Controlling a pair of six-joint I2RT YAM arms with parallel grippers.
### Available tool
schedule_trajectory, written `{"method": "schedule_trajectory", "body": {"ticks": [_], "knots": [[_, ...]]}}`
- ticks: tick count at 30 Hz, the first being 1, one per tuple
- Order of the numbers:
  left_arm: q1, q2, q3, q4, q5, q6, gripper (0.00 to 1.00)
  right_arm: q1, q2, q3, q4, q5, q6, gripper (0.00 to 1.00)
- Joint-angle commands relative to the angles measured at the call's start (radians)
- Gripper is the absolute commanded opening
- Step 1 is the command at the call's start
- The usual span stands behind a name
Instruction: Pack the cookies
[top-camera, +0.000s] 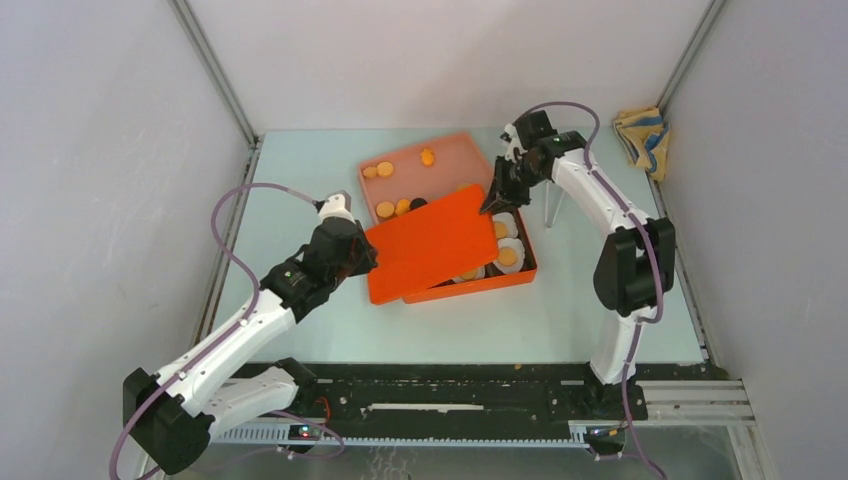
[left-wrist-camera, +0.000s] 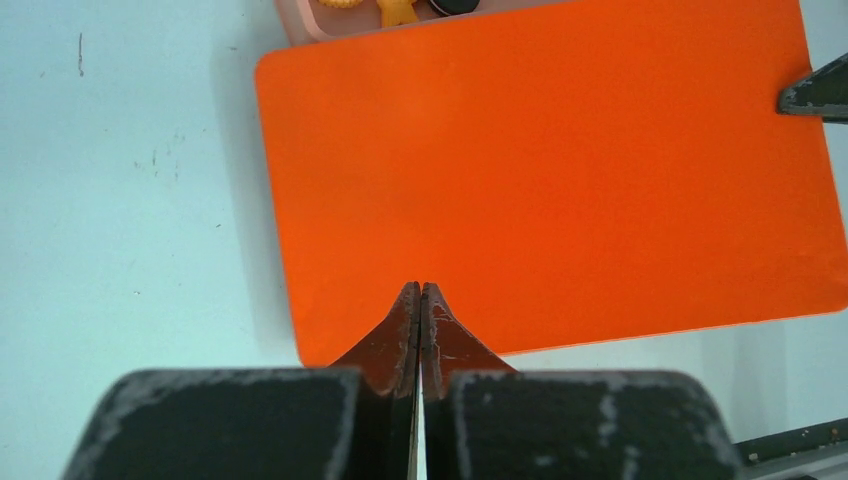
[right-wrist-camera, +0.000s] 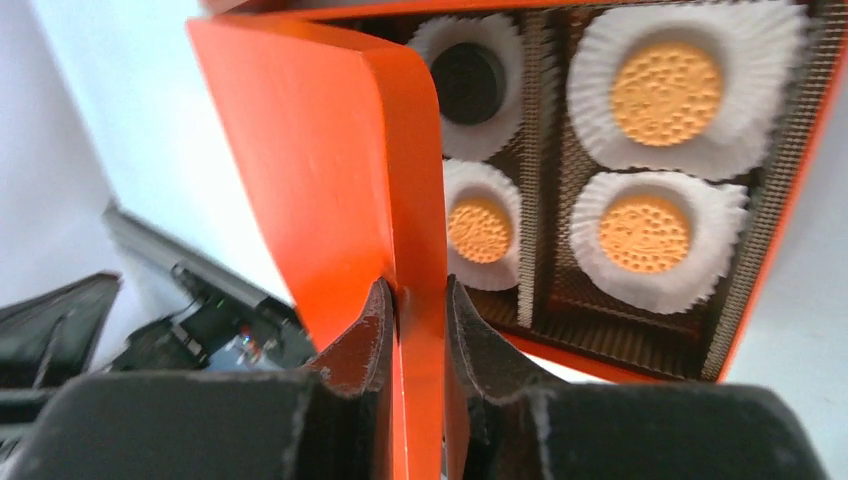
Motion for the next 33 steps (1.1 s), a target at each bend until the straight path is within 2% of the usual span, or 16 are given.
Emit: {"method": "schedule_trajectory", "body": {"ticks": [1, 9, 13, 15, 21, 26, 30, 33], "knots": [[-0.004, 0.008, 0.029, 0.045, -0.006, 0.018, 0.0, -0.037, -0.104, -0.028, 0.008, 0.42, 0.001, 0.0], [-0.005, 0.017, 0.024, 0.051, 0.005, 0.007, 0.0, -0.121, -0.168, -0.066, -0.06, 0.467, -0.035, 0.0], [-0.005, 0.039, 0.012, 0.079, 0.026, -0.002, 0.0, -0.141, -0.199, -0.089, -0.091, 0.539, -0.041, 0.0], [-0.005, 0.059, 0.001, 0.113, 0.043, -0.005, 0.0, -0.167, -0.192, -0.113, -0.089, 0.516, -0.046, 0.0], [-0.005, 0.165, 0.004, 0.21, 0.104, -0.004, 0.0, -0.195, -0.153, -0.171, -0.048, 0.431, -0.058, 0.0], [-0.005, 0.296, -0.002, 0.285, 0.114, -0.011, 0.0, -0.198, -0.091, -0.185, -0.052, 0.537, -0.035, 0.0], [-0.005, 0.397, 0.001, 0.276, 0.069, -0.044, 0.0, -0.207, -0.052, -0.193, -0.055, 0.59, -0.017, 0.0], [-0.005, 0.429, 0.0, 0.237, 0.029, -0.056, 0.0, -0.227, -0.086, -0.218, -0.025, 0.607, 0.011, 0.01]]}}
